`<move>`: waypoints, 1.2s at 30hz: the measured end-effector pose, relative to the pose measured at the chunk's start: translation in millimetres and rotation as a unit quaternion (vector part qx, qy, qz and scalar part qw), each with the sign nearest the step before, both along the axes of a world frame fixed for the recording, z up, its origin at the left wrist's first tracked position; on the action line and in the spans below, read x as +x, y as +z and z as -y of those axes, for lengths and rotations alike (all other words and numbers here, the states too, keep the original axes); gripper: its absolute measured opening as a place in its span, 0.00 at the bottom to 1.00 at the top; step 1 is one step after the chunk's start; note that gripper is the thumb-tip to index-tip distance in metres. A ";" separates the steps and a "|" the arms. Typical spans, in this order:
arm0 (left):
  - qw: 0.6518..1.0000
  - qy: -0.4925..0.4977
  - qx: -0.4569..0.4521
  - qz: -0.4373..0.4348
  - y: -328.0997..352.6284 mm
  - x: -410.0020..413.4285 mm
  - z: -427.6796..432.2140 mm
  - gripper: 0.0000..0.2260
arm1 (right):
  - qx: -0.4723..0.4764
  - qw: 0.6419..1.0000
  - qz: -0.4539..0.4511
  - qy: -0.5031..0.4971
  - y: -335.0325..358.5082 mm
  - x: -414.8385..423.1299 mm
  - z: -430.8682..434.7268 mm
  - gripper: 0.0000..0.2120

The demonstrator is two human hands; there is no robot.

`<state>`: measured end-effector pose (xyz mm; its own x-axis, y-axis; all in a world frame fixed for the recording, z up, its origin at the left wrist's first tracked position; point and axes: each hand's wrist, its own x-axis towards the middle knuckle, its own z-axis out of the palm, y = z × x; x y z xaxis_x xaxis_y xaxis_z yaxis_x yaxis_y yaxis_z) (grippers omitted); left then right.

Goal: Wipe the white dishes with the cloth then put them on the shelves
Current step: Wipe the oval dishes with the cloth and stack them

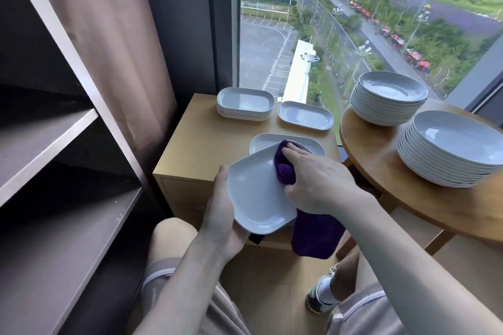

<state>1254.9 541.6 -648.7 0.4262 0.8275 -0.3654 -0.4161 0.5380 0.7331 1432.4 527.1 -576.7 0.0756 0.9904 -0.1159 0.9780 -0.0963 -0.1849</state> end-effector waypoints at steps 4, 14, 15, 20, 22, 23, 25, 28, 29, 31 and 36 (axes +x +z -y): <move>1.000 -0.002 -0.009 0.001 -2.8 3.8 -1.5 0.31 | 0.027 0.997 -0.020 0.066 6.1 -27.2 5.8 0.26; 0.991 0.079 -0.099 0.038 -3.8 2.1 6.3 0.31 | 0.003 0.984 -0.044 0.174 -5.1 -71.1 32.3 0.33; 0.991 0.087 -0.098 0.036 -2.5 4.4 6.6 0.30 | 0.011 0.986 -0.038 0.161 -7.3 -70.6 30.6 0.30; 0.993 0.099 -0.059 0.012 -2.0 8.2 5.1 0.29 | 0.008 0.996 -0.033 0.077 -18.2 -48.5 14.7 0.29; 0.995 0.094 -0.040 -0.012 -1.9 3.5 4.3 0.29 | -0.019 0.998 -0.038 0.042 -17.8 -36.3 8.4 0.32; 0.995 0.090 -0.033 -0.019 -1.5 1.7 4.0 0.29 | -0.029 0.998 -0.039 0.028 -16.9 -29.9 5.7 0.33; 0.996 0.079 -0.020 -0.034 1.6 0.2 3.1 0.29 | -0.041 0.998 -0.038 0.001 -14.5 -16.7 0.6 0.35; 0.995 0.081 -0.008 -0.053 6.1 -2.3 1.0 0.29 | -0.058 0.998 -0.026 -0.025 -13.8 -1.3 -2.0 0.36; 0.995 0.085 -0.005 -0.058 6.9 -3.6 -0.4 0.29 | -0.064 0.997 -0.020 -0.029 -15.9 1.3 -0.9 0.37; 0.993 0.098 -0.006 -0.068 7.5 -6.6 -3.2 0.28 | -0.069 0.997 -0.008 -0.031 -23.4 3.6 5.0 0.38; 0.988 0.131 -0.011 -0.078 7.3 -12.4 -7.2 0.28 | -0.077 0.996 -0.026 -0.021 -41.7 -5.2 33.1 0.40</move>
